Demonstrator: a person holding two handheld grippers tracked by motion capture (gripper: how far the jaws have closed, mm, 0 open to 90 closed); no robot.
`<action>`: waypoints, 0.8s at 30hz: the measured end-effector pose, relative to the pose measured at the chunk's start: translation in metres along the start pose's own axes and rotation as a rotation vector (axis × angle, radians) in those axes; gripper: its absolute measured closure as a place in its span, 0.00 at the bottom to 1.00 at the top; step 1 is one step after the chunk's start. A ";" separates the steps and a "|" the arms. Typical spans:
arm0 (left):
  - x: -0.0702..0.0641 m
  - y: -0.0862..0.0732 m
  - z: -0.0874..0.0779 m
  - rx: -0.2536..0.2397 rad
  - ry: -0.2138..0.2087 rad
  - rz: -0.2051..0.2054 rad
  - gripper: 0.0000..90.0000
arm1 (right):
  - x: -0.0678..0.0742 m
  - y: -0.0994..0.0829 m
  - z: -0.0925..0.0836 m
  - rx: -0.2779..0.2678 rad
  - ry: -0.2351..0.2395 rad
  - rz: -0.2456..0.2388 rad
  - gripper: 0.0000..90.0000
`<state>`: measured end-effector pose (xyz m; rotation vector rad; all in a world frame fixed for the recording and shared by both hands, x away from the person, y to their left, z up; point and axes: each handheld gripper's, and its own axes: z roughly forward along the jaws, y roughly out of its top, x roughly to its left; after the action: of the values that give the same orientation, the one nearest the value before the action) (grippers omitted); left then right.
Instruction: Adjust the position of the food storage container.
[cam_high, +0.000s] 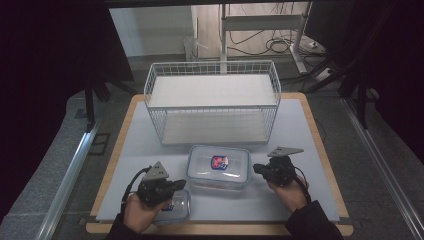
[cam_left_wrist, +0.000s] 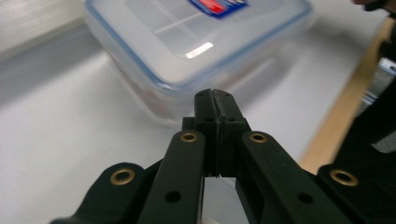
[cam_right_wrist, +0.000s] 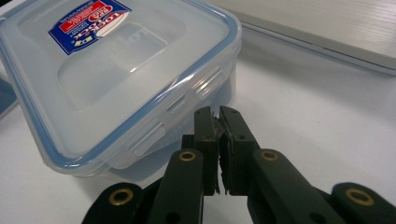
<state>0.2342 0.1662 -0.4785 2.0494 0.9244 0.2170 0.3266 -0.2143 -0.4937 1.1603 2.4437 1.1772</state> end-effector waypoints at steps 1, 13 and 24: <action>-0.004 -0.003 -0.002 -0.007 -0.007 0.000 1.00 | 0.000 0.000 0.000 0.000 0.000 0.000 0.95; -0.055 -0.044 -0.019 0.001 -0.084 0.032 1.00 | 0.002 -0.002 -0.003 0.001 -0.004 -0.006 0.95; -0.046 -0.071 -0.014 0.055 -0.083 -0.020 1.00 | 0.000 -0.005 -0.004 0.003 -0.007 -0.004 0.94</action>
<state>0.1570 0.1695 -0.5166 2.0827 0.9082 0.0953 0.3223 -0.2185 -0.4945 1.1580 2.4426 1.1661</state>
